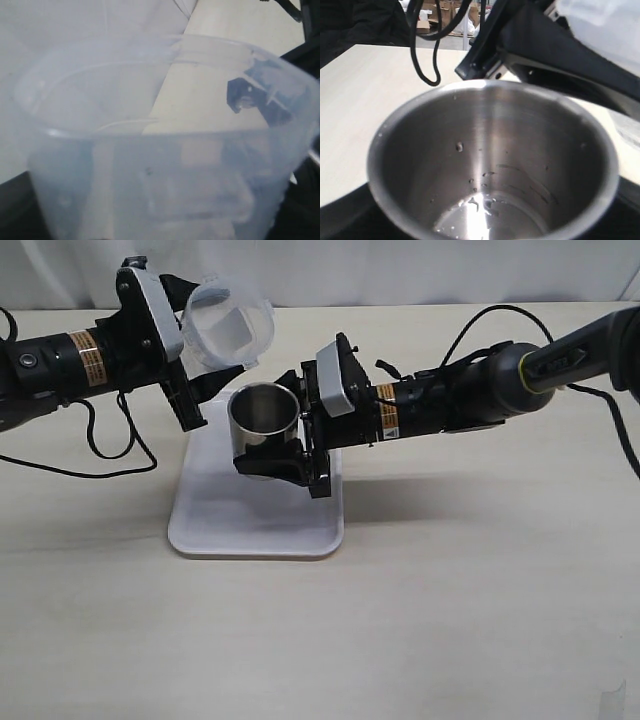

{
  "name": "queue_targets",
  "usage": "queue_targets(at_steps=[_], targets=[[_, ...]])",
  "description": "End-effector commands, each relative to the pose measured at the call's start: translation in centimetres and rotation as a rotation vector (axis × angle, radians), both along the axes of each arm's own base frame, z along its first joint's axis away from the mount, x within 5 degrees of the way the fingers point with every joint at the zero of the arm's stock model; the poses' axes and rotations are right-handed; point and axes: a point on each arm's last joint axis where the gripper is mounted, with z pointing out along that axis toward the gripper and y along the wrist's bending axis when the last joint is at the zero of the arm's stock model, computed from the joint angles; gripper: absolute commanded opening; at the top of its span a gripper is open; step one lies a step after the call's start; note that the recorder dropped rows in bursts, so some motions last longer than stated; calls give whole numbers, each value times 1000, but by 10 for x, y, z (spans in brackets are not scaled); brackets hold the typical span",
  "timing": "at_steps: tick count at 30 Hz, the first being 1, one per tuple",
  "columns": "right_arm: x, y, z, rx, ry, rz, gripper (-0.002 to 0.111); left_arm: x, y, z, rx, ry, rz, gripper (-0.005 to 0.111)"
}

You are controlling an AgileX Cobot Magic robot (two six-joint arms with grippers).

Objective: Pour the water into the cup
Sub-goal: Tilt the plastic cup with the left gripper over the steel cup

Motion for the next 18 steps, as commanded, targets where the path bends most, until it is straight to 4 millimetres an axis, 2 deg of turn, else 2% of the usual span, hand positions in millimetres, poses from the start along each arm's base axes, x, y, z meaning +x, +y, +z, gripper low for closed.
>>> queue_targets(at_steps=[1,18], targets=[[2,2,7,17,14,18,4,2,-2,7,-30,-49,-13,0],[2,2,7,12,9,25,4,2,-2,8,67,-180,-43,0]])
